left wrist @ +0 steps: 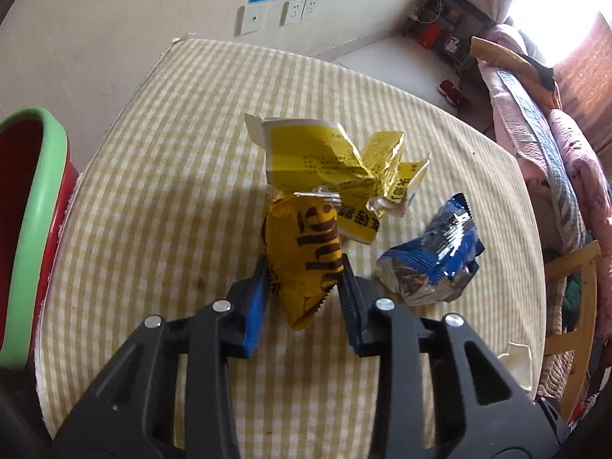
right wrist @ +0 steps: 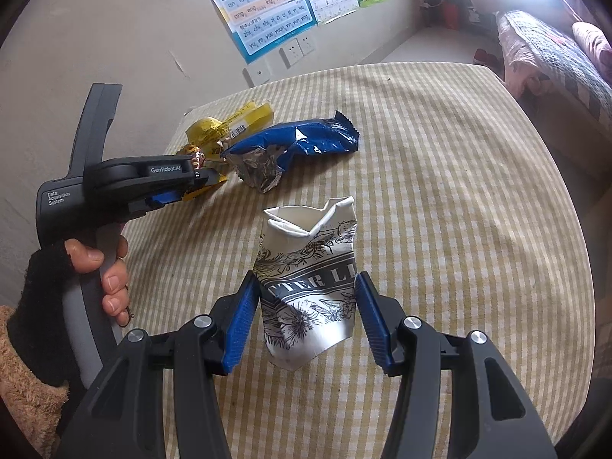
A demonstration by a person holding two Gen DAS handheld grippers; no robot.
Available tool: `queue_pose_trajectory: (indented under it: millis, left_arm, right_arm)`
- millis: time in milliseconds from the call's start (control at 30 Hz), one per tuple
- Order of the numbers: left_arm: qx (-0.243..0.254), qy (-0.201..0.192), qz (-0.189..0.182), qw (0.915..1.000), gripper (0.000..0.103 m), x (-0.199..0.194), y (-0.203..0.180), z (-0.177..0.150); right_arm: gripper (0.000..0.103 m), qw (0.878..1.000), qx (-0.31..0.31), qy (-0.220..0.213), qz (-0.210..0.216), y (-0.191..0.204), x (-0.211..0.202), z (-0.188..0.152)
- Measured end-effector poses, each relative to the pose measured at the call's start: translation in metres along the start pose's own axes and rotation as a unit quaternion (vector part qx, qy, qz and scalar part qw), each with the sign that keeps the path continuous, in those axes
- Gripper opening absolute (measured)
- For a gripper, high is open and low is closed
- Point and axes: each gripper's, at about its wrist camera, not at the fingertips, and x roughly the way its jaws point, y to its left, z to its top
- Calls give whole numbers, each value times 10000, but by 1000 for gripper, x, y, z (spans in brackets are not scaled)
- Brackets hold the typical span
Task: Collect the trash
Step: 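Grasp the white printed cup with the right tool while the left tool grasps the yellow wrapper, then carry the white cup and yellow wrapper over the red bucket with both tools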
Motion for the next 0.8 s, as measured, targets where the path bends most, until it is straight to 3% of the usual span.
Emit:
queue_pose_trajectory:
  millis: [100,400,600,800]
  left_arm:
    - [-29,-153,-39,9999,27,-15,5,-2]
    - [296,-949,204,9948,26,-95,-1,-24]
    - [449,-1150,476,9912,26,-127,2,-54]
    - [409,-1307,594,9888,26,-144,11,-59]
  right_arm:
    - [51,10000,-40,12,6,2,1,-1]
    - [51,9997,-226,-95,45,16,-6,2]
    - [51,9988,-404,-245,152,34,-22,1]
    - [51,9970,-649,-347,228,57,-34,1]
